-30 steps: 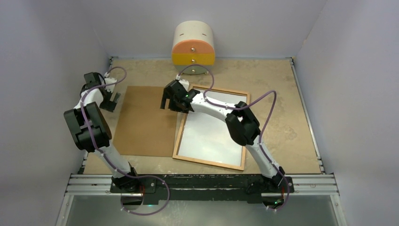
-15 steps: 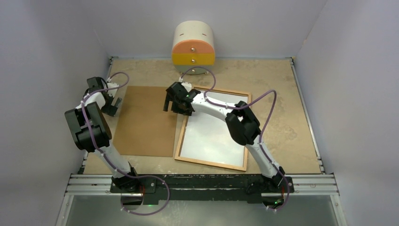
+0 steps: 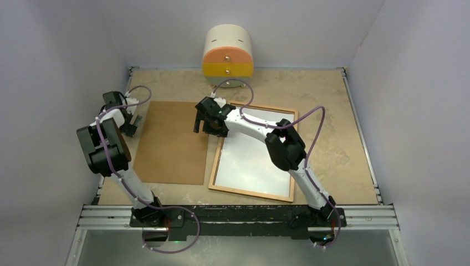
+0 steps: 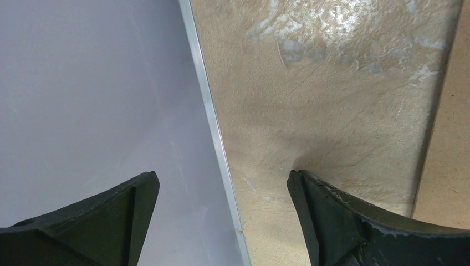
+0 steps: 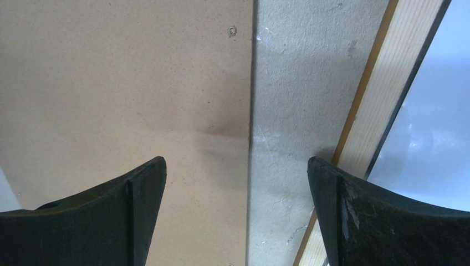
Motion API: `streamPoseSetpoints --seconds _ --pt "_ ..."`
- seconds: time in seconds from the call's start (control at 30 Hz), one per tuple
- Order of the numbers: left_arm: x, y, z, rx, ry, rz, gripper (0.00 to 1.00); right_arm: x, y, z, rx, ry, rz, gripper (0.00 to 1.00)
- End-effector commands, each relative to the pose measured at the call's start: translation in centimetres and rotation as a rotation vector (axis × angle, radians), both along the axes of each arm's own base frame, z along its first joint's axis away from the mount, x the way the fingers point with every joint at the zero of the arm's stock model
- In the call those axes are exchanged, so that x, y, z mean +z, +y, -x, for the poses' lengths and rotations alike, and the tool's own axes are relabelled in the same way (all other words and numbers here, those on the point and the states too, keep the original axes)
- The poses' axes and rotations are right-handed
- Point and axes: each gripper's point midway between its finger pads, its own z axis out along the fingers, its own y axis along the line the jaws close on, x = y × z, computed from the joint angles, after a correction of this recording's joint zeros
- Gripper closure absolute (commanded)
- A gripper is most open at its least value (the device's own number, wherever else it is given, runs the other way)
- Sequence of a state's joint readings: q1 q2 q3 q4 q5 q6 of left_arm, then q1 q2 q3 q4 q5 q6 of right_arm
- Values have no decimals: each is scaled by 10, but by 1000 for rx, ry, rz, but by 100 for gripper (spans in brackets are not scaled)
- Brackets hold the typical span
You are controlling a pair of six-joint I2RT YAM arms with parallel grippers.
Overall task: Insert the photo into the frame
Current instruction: Turn over the photo from the photo frame.
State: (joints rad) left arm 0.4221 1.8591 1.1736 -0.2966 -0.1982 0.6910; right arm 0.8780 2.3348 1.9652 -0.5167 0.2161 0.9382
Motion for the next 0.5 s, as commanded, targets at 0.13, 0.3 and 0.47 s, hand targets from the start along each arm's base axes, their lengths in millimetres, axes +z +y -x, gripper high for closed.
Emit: streamPoseSetpoints --seconds 0.13,0.3,0.47 --pt "-40 -49 9 -53 81 133 4 -4 4 5 -60 24 -63 1" --pt "-45 -83 9 -124 104 162 4 -18 10 7 -75 60 -84 1" --pt "-52 -98 12 -161 129 204 5 -28 20 15 -77 108 -143 1"
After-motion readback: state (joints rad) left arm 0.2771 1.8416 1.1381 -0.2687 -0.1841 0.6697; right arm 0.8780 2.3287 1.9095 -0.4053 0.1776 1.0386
